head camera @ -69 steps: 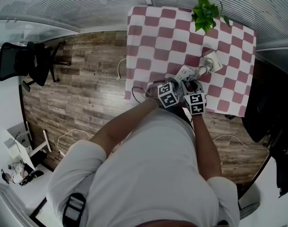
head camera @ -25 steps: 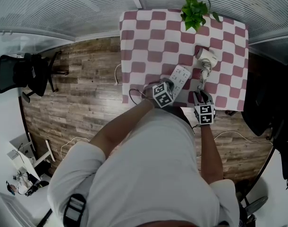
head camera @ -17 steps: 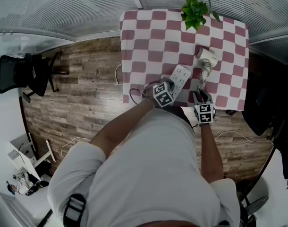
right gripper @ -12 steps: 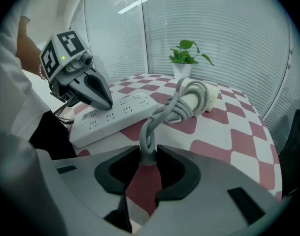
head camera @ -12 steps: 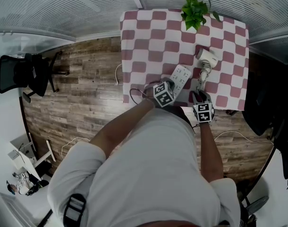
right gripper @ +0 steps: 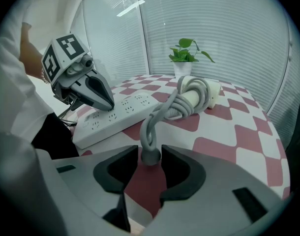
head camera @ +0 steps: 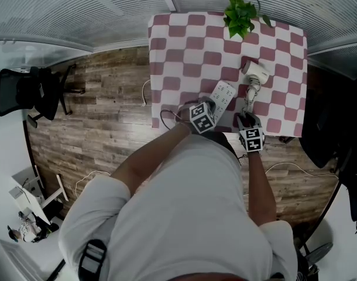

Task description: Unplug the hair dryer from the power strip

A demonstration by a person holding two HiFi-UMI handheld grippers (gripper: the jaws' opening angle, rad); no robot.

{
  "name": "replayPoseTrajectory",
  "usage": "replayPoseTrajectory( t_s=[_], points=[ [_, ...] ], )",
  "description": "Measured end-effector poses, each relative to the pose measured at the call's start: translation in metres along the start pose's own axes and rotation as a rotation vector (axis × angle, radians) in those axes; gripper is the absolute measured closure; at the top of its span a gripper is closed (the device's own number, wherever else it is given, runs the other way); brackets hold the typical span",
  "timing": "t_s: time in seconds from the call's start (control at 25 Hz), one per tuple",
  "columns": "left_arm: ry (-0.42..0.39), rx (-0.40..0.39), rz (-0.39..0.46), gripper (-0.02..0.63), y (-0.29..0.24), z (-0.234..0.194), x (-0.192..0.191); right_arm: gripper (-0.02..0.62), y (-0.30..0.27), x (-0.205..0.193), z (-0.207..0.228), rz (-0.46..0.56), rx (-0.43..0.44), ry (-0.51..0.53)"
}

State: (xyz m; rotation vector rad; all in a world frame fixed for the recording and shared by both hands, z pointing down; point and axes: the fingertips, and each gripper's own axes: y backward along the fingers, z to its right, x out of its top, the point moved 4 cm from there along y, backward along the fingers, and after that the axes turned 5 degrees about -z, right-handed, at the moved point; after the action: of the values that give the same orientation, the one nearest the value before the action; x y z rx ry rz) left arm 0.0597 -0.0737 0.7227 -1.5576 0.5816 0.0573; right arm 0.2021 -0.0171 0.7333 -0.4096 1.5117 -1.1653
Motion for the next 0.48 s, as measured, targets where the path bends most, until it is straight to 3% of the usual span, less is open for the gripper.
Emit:
replayPoseTrajectory(
  t_s=[0.08, 0.48],
  points=[
    [0.004, -0.008, -0.001, 0.575, 0.000, 0.000, -0.001, 0.419, 0.001, -0.001, -0.002, 0.009, 0.020, -0.032],
    [-0.022, -0.022, 0.006, 0.575, 0.001, -0.001, -0.002, 0.396, 0.028, 0.016, 0.000, 0.096, -0.013, -0.134]
  ],
)
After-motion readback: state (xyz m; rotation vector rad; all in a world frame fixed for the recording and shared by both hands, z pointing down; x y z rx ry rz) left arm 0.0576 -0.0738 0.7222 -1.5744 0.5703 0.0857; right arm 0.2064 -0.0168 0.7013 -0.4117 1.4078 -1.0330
